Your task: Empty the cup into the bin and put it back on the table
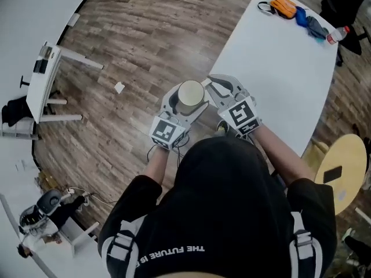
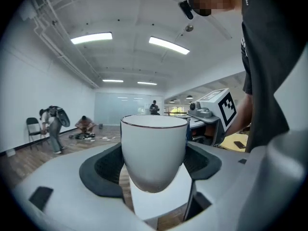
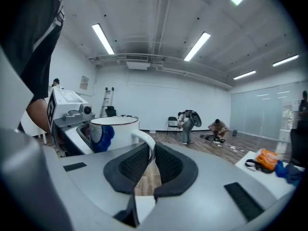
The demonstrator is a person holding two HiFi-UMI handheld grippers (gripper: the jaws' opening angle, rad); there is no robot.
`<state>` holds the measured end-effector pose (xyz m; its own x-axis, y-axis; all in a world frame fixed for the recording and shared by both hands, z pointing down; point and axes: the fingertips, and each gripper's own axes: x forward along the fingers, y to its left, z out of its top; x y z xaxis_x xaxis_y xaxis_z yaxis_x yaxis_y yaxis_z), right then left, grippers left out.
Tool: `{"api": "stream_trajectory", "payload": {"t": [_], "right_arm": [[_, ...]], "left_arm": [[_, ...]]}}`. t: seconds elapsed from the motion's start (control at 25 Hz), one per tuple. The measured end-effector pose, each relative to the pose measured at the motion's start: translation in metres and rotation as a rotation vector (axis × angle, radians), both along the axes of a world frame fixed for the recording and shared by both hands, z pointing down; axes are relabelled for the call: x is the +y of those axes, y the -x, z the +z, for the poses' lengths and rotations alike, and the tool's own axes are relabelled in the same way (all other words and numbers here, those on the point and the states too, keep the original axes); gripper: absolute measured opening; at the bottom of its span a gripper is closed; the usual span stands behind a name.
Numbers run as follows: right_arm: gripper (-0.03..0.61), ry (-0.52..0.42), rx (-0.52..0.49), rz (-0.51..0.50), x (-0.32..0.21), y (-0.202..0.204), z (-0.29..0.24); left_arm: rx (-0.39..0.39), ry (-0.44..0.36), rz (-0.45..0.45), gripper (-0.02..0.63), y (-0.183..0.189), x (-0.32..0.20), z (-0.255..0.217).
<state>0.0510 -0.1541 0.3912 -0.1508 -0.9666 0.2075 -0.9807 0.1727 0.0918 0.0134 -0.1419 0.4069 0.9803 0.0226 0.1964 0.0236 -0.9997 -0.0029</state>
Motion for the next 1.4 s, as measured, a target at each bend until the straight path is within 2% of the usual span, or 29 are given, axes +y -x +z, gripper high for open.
{"api": "stream_trajectory", "payload": {"t": [0.12,0.28,0.4,0.56,0.64,0.88,1.24,1.4], "right_arm": [[0.051,-0.021,0.018,0.209,0.057,-0.067,0.004],[0.051,-0.036,0.065,0.475,0.154,-0.145,0.012],[0.051,-0.052,0.049,0.642,0.211,-0.178,0.016],[0.051,-0.028,0.035,0.785,0.259,-0.195,0.02],[0.051,-0.005,0.024,0.818,0.273,-0.203,0.031],[0.052,0.058,-0.053,0.858,0.303,-0.228,0.083],[0.052,0.207,-0.158,0.871,0.304,-0.254,0.206],[0.052,0.246,-0.186,0.874,0.302,-0.254,0.233]], "left_arm": [[0.004,-0.029,0.234,0.371,-0.066,0.048,0.006],[0.019,-0.07,0.459,0.371,-0.145,0.136,0.017],[0.039,-0.109,0.583,0.371,-0.178,0.189,0.017],[0.029,-0.096,0.716,0.371,-0.196,0.231,0.02],[0.002,-0.097,0.754,0.371,-0.204,0.244,0.032],[-0.08,-0.142,0.79,0.371,-0.231,0.272,0.082],[-0.274,-0.115,0.824,0.371,-0.252,0.271,0.214],[-0.301,-0.125,0.852,0.371,-0.253,0.268,0.236]]}}
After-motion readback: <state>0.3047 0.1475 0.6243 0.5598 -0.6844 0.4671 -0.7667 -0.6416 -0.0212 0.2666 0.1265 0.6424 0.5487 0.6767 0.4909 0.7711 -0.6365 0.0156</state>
